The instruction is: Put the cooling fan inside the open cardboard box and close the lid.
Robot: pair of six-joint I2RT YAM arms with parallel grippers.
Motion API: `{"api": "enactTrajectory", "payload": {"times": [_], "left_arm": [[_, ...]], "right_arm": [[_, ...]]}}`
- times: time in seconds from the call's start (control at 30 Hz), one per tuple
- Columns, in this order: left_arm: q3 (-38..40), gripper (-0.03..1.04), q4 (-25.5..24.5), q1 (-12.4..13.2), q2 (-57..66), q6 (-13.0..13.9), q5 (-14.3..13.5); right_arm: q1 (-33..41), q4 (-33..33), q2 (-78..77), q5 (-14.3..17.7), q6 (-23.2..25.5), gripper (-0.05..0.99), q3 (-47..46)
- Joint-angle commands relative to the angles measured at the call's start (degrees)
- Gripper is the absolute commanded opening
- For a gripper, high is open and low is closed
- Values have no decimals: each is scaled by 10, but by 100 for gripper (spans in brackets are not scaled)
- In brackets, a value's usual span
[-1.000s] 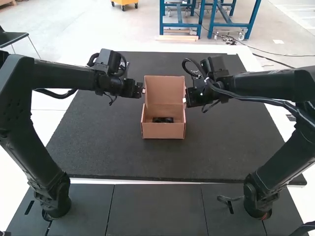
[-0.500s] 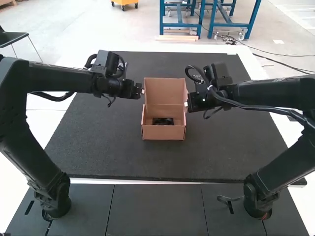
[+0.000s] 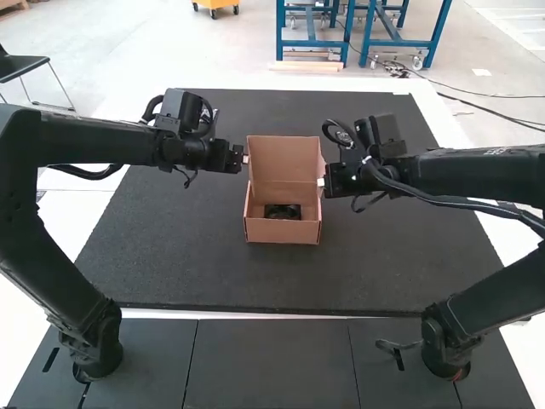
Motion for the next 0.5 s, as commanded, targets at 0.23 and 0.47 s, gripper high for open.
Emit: {"api": "enactTrajectory", "payload": {"times": [0.23, 0.47], "left_arm": [[-19, 96, 7, -5, -30, -1, -3], [-30, 96, 10, -4, -41, -2, -3]], "right_arm": [[21, 12, -22, -62, 20, 1, -12], [31, 36, -22, -95, 37, 1, -41]]}}
